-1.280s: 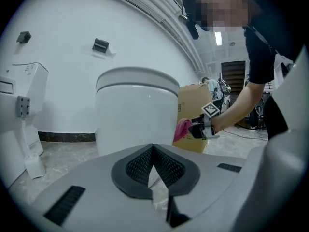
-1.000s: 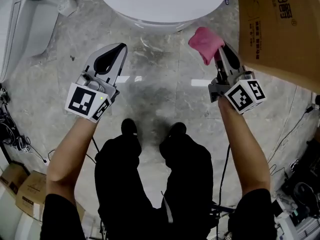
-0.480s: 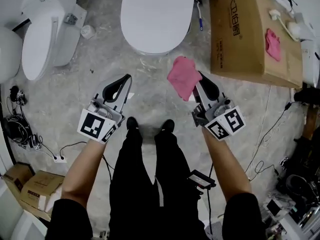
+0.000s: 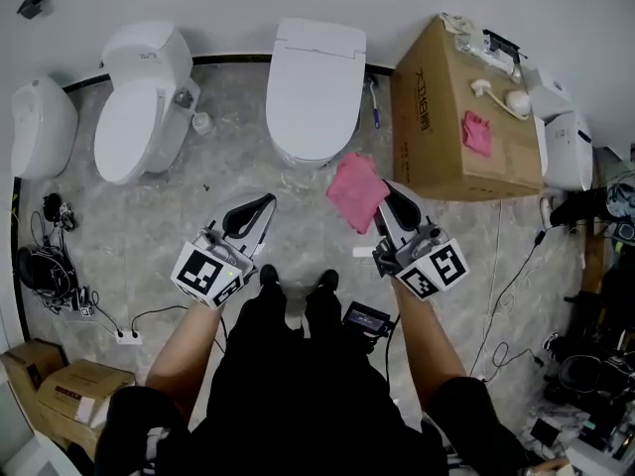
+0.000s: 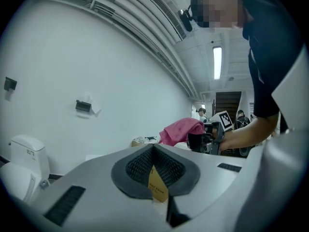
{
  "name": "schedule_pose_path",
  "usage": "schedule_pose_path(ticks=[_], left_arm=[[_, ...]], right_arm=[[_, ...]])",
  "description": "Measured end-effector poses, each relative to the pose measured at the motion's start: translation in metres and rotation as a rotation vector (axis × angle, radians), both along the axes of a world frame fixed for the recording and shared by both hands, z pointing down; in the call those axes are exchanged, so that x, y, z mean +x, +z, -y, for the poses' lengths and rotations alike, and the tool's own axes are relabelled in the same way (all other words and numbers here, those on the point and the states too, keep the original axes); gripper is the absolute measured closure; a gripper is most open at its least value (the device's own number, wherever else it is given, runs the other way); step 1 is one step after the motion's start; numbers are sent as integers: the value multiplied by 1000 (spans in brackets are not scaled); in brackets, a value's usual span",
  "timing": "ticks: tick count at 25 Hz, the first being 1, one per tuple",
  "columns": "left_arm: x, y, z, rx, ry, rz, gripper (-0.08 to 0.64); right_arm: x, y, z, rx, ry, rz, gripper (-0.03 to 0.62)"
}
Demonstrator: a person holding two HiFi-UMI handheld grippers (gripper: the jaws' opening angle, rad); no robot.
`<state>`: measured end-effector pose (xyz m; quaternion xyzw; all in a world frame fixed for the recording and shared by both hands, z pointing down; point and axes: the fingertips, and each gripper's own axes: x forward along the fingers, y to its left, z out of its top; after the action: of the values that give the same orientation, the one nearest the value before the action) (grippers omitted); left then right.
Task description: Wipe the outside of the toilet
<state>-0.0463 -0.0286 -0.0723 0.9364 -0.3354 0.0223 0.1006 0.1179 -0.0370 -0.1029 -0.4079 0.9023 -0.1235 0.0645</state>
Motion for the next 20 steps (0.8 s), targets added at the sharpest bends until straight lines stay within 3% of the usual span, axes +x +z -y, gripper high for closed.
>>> schedule_pose_path(ticks=[5,11,20], left_arm=[[-37,-22,-27,33,5,2,546],[-75,-16,-44,46,-21,-26,546],[-92,-22,-67,50,-32,-27,546]], right_arm=[[-18,-30,-16,32,22,-40,531],[-23,-25,-47,15,106,-33,531],[-35,-21,-96,20,134,-37,531]])
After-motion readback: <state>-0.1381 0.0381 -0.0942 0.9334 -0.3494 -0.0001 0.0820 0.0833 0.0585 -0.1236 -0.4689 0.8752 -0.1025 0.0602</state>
